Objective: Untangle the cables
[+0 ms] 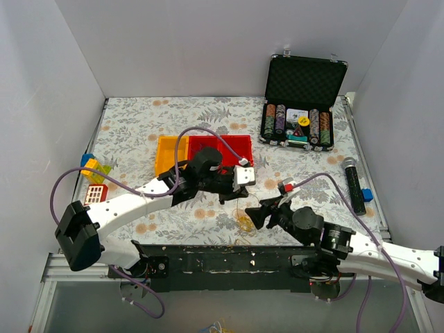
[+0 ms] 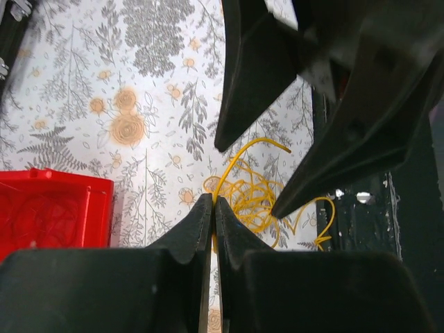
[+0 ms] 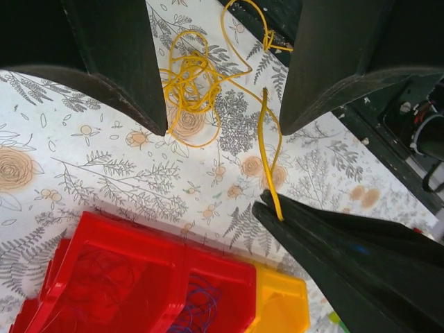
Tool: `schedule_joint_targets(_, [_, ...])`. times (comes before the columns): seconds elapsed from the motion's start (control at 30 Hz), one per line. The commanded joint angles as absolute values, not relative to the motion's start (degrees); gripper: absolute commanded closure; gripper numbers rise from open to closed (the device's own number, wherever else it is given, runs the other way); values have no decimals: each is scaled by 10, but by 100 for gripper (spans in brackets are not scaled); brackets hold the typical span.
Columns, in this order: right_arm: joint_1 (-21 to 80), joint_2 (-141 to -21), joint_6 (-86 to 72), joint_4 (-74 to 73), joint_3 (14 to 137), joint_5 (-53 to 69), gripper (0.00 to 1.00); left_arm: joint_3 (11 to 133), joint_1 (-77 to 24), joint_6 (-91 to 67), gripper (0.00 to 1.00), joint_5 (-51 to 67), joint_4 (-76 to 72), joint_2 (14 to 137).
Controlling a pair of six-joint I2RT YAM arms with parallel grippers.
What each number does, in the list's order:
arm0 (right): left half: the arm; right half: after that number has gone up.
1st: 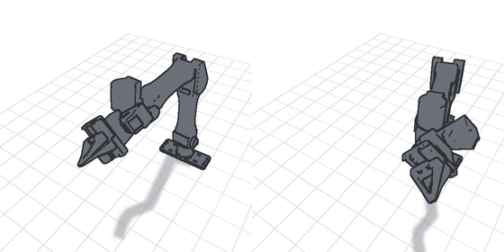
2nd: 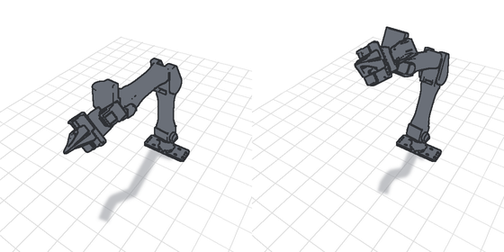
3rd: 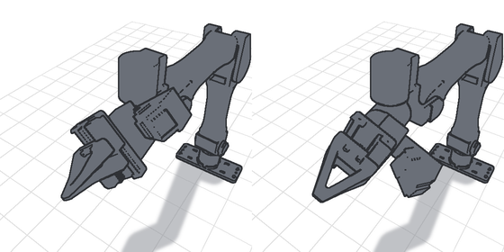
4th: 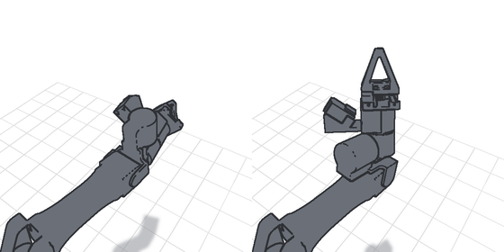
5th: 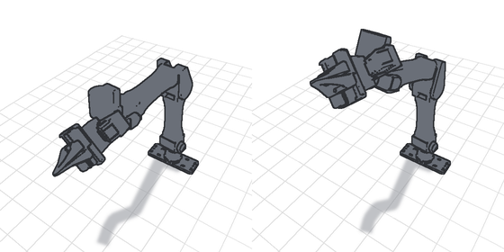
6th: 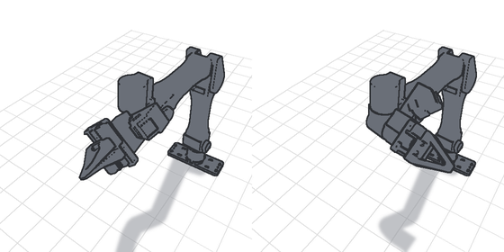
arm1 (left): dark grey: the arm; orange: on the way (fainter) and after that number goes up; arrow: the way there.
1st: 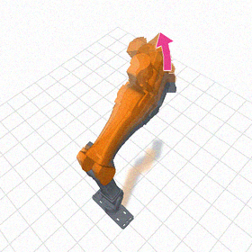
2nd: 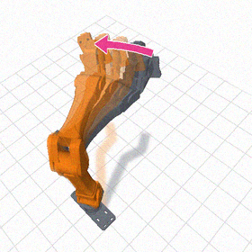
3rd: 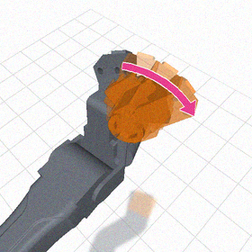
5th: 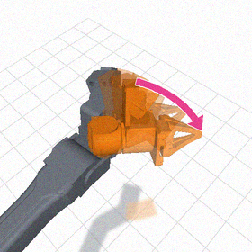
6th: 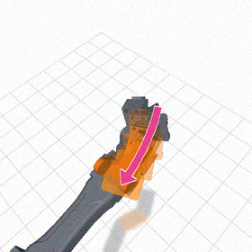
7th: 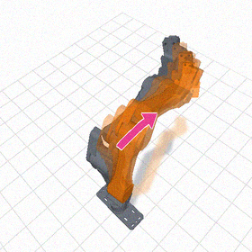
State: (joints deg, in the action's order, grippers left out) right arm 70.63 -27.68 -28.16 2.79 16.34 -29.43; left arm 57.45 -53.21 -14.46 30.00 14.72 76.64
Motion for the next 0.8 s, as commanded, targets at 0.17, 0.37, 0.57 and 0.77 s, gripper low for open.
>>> schedule_joint_targets(0.17, [709,-414,-249,214,178,-224,27,662,-531,-201,100,315,168,739])
schedule_joint_targets(0.37, [709,-521,-243,245,199,-229,35,720,-531,-226,100,331,192,739])
schedule_joint_targets(0.57, [708,-585,-277,264,182,-212,50,851,-531,-230,100,322,230,738])
schedule_joint_targets(0.77, [708,-609,-315,292,127,-196,51,993,-531,-219,100,271,204,739])
